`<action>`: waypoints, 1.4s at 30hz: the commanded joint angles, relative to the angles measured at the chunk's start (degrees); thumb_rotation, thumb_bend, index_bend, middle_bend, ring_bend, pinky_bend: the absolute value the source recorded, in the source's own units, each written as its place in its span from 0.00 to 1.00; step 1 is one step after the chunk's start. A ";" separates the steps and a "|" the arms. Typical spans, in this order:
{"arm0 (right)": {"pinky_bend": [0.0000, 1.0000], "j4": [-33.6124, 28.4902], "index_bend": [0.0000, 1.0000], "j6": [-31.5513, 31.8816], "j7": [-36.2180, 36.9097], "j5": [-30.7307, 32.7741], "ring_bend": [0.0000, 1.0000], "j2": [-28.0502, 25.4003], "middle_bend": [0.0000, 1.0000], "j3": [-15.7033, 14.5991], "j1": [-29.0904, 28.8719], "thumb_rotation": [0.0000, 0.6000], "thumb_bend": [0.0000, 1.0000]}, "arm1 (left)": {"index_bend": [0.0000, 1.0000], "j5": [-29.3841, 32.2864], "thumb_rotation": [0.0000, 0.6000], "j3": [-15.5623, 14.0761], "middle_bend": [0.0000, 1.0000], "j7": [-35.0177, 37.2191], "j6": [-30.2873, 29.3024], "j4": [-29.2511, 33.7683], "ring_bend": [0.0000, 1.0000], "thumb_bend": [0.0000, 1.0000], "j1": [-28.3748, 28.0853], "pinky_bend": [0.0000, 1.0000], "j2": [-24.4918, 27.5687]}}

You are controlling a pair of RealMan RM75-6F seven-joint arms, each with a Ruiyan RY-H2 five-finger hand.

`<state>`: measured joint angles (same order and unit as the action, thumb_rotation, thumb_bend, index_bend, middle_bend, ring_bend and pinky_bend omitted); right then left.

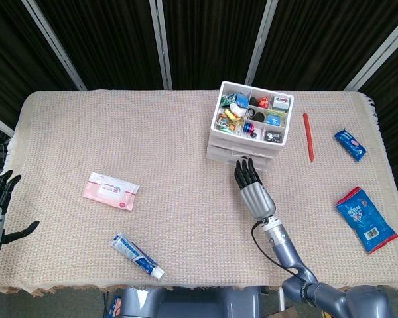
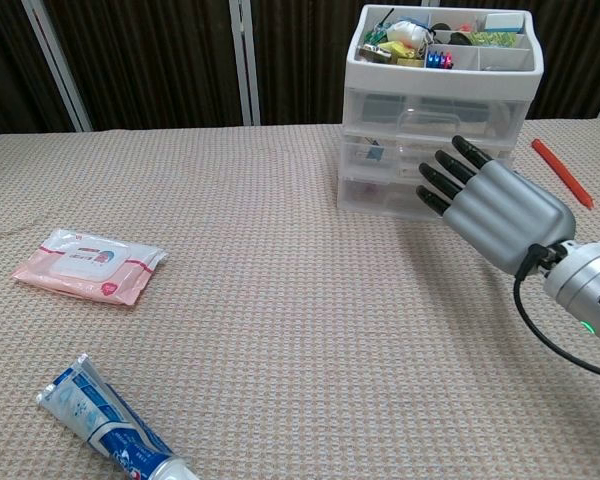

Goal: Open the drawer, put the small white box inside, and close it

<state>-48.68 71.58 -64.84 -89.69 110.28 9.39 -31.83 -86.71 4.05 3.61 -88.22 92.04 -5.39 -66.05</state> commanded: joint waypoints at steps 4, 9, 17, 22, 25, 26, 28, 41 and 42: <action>0.00 0.54 0.08 -0.23 0.10 1.04 0.00 -0.69 0.00 -0.15 0.29 1.00 0.23 | 0.07 0.05 1.00 0.01 0.00 -0.08 0.06 0.06 0.00 0.18 -0.02 0.00 0.00; 0.00 1.33 0.08 -0.42 0.22 2.28 0.00 -0.82 0.00 -0.16 0.83 1.00 0.23 | 0.07 0.09 1.00 0.02 0.00 -0.02 0.07 0.08 0.00 0.19 0.01 0.00 0.03; 0.00 1.50 0.08 0.05 0.83 3.86 0.00 -1.41 0.00 -0.31 2.16 1.00 0.23 | 0.07 -0.03 1.00 -0.02 0.00 0.04 0.00 0.11 0.00 0.19 0.03 0.00 0.05; 0.00 -1.62 0.08 1.96 2.32 3.57 0.00 -3.33 0.00 -0.83 3.27 1.00 0.23 | 0.07 -0.04 1.00 -0.03 0.00 -0.07 -0.03 0.09 0.00 0.19 0.06 0.00 0.03; 0.00 -6.75 0.08 4.14 4.40 2.65 0.00 -6.18 0.00 -1.81 4.70 1.00 0.22 | 0.07 -0.05 1.00 -0.10 0.00 -0.19 0.03 0.08 0.00 0.18 0.07 0.00 0.08; 0.00 -8.56 0.08 4.96 5.13 2.27 0.00 -7.26 0.00 -2.12 5.19 1.00 0.22 | 0.07 -0.05 1.00 -0.14 0.00 -0.27 0.11 0.08 0.00 0.19 0.06 0.00 0.11; 0.00 -11.79 0.08 6.44 6.47 1.81 0.00 -9.24 0.00 -2.48 6.14 1.00 0.21 | 0.07 -0.14 1.00 -0.16 0.00 -0.36 0.08 0.09 0.00 0.19 0.06 0.00 0.15; 0.00 -47.35 0.07 10.98 30.17 10.73 0.00 -33.74 0.00 -2.01 17.43 1.00 0.11 | 0.07 -0.06 1.00 -0.29 0.00 -2.43 0.11 -0.14 0.00 0.19 0.12 0.00 -0.05; 0.00 -48.64 0.07 10.98 32.09 11.33 0.00 -35.09 0.00 -2.16 18.15 1.00 0.10 | 0.07 -0.08 1.00 -0.31 0.00 -2.69 0.10 -0.18 0.00 0.19 0.12 0.00 -0.04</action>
<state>-89.79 81.53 -41.55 -82.43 82.63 7.29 -18.06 -86.78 3.78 1.09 -88.15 91.90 -5.26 -66.10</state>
